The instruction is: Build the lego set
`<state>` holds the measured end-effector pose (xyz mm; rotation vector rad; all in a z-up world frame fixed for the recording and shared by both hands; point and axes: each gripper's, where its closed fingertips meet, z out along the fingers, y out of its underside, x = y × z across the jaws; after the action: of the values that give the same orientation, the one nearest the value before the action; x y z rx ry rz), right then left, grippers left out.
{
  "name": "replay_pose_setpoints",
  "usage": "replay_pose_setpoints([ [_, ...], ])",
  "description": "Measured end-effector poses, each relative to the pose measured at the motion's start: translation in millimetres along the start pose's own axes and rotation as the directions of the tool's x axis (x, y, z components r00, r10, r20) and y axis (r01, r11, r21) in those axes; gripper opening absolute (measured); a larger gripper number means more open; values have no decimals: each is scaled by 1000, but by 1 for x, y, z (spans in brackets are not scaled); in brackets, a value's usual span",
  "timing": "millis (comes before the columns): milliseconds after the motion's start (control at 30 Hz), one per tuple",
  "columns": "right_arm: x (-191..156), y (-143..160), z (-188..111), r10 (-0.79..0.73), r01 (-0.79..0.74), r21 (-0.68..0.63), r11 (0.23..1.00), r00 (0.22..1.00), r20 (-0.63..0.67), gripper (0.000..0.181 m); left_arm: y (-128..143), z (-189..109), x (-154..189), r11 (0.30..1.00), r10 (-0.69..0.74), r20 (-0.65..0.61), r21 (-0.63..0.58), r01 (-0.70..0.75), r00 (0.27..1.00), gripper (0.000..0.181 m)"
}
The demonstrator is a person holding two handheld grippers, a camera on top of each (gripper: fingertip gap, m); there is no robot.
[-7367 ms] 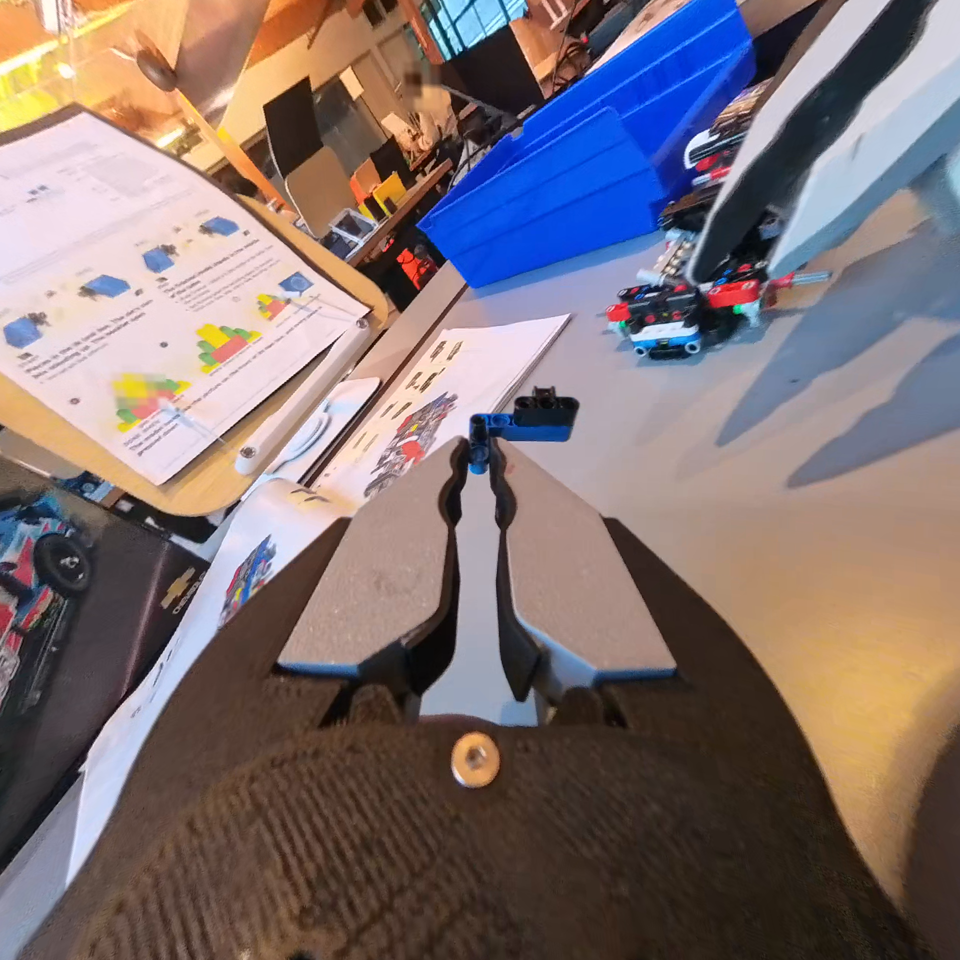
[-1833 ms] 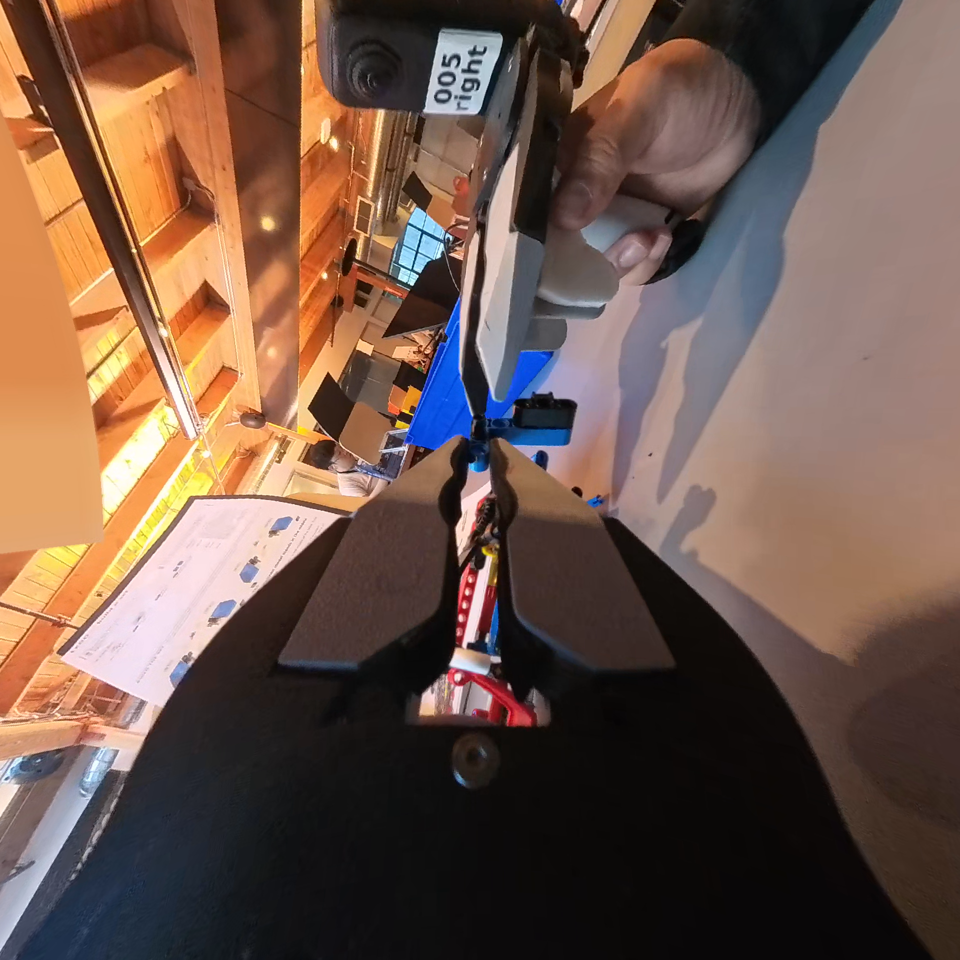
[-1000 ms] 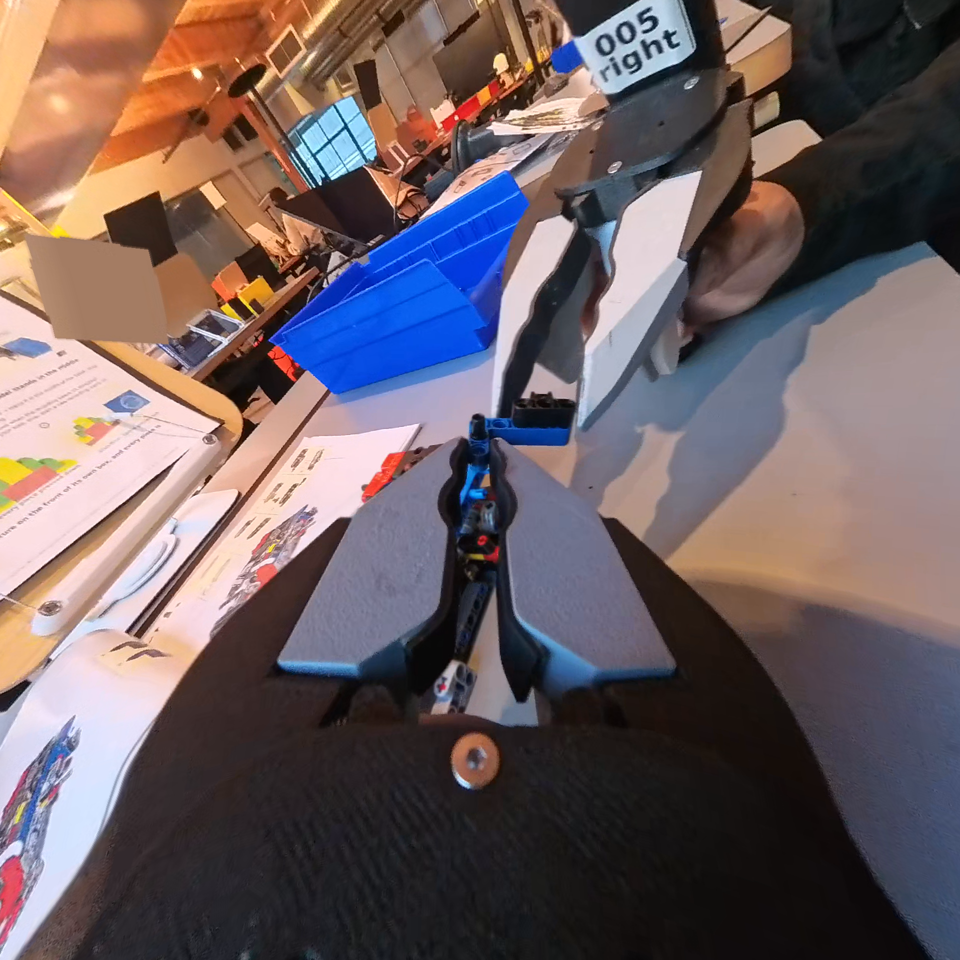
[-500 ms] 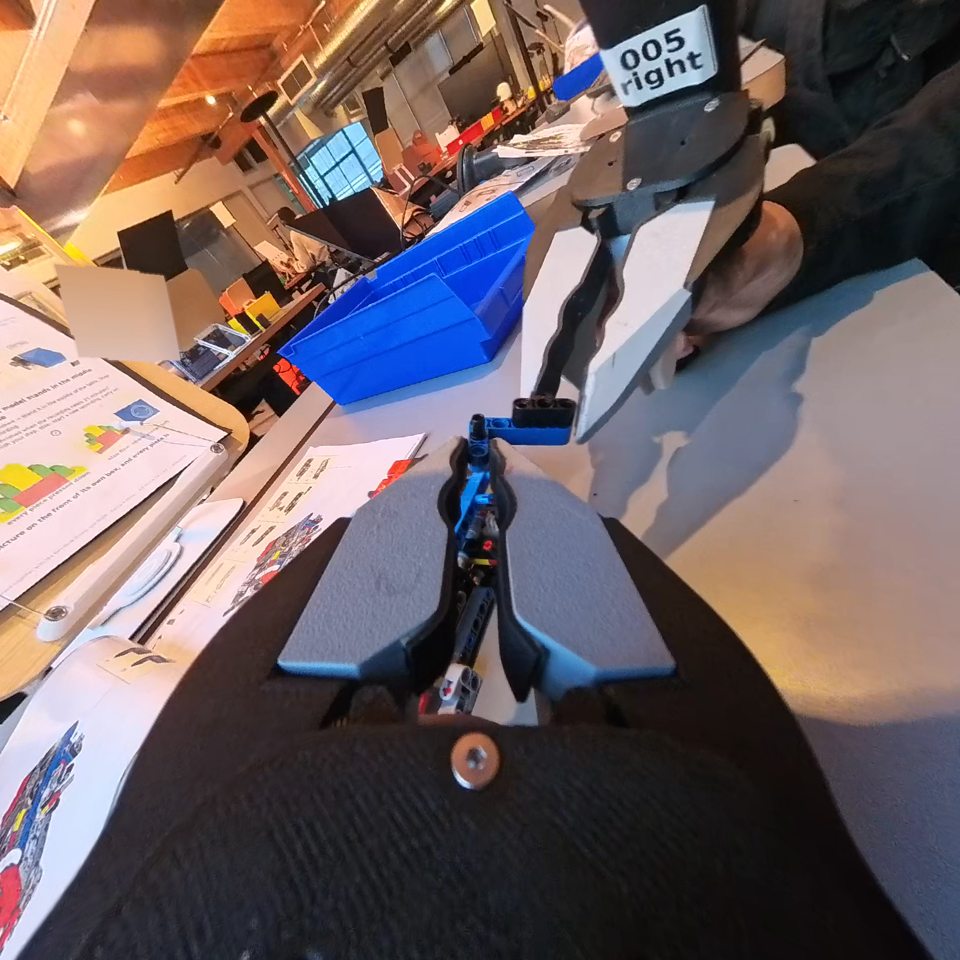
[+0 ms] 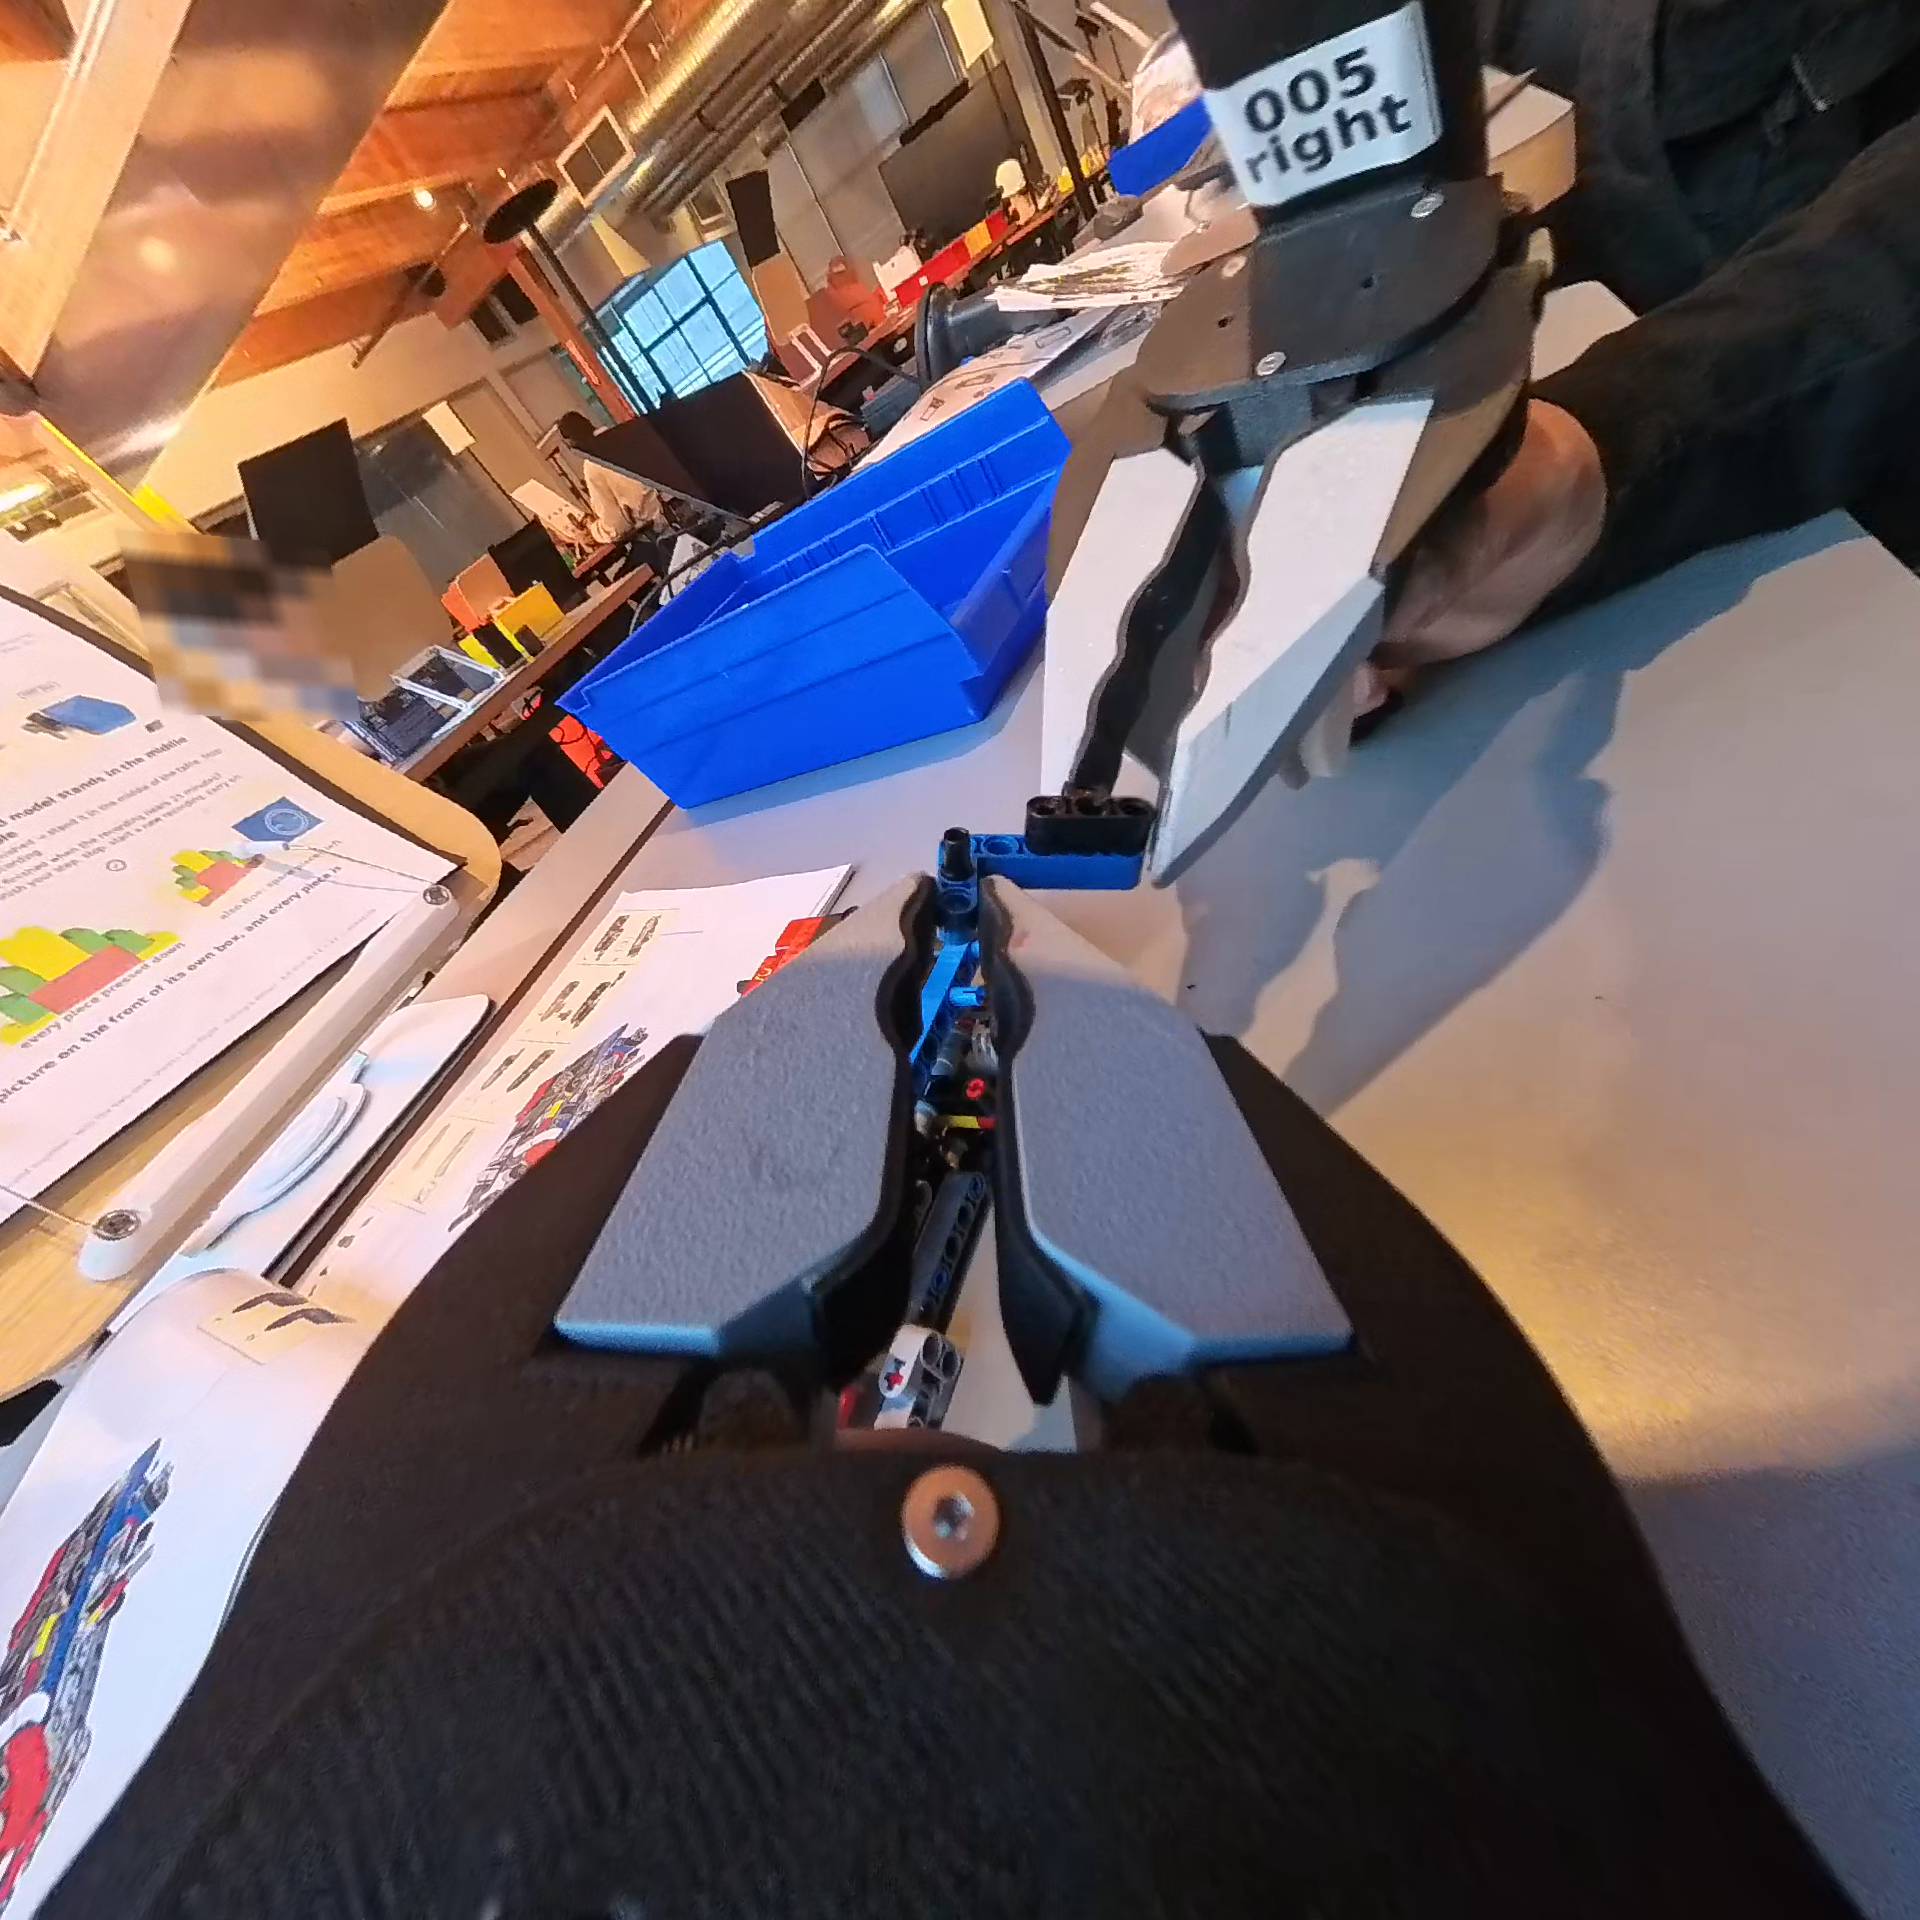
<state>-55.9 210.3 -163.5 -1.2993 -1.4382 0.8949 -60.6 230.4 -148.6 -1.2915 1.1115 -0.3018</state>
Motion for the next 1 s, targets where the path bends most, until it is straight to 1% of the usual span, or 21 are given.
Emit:
replay_pose_setpoints([
  [133, 0, 3, 2, -72, 70, -32, 997, 996, -44, 13, 3, 0, 1, 1000, 21, 0, -20, -21, 1000, 4],
  [200, -1, 6, 4, -98, 95, -56, 994, 994, -49, 13, 5, 0, 2, 998, 64, -8, -29, -65, 998, 4],
  [267, -5, 6, 3, -97, 96, -51, 994, 995, -28, 15, 2, -2, 3, 990, 139, -4, -11, -139, 990, 4],
  [333, -6, 0, -1, -50, 50, -8, 999, 999, 0, 16, -4, -3, 5, 970, 242, 17, 13, -243, 970, 5],
  [367, -3, -3, -5, -15, 15, 16, 1000, 1000, 8, 22, -8, -3, 5, 954, 298, 37, 22, -299, 954, 5],
  [433, 3, -3, -10, 75, -76, 36, 996, 997, 36, 31, -13, -1, 4, 909, 413, 74, 23, -416, 908, 5],
  [500, 7, -3, -16, 154, -159, 51, 986, 985, 79, 34, -10, 3, 6, 849, 527, 83, -4, -529, 845, 5],
  [567, 11, -8, -25, 205, -216, 93, 972, 973, 108, 36, -5, 5, 10, 753, 658, 85, -38, -657, 749, 5],
  [600, 12, -8, -29, 238, -251, 95, 963, 962, 132, 33, -5, 5, 12, 692, 721, 91, -50, -720, 687, 5],
  [633, 15, -8, -30, 272, -286, 92, 954, 952, 139, 26, -5, 6, 14, 631, 775, 91, -59, -774, 625, 5],
  [667, 18, -10, -30, 295, -309, 96, 946, 946, 134, 24, -5, 6, 16, 583, 811, 90, -59, -810, 578, 5],
  [700, 19, -11, -28, 306, -320, 92, 943, 942, 136, 25, -8, 7, 18, 557, 829, 98, -55, -829, 550, 5],
  [767, 11, -7, -21, 320, -327, 16, 945, 933, 166, 34, -15, 7, 20, 527, 846, 130, -48, -849, 517, 5],
  [800, 5, -4, -18, 312, -313, -22, 949, 932, 184, 34, -20, 6, 20, 514, 851, 149, -48, -856, 503, 5],
  [900, -9, 0, -11, 295, -285, -76, 956, 930, 220, 17, -25, 6, 25, 493, 863, 158, -49, -869, 480, 5],
  [1000, -14, -3, -8, 295, -289, -61, 955, 927, 232, 16, -28, 5, 26, 506, 855, 172, -61, -861, 490, 7],
])
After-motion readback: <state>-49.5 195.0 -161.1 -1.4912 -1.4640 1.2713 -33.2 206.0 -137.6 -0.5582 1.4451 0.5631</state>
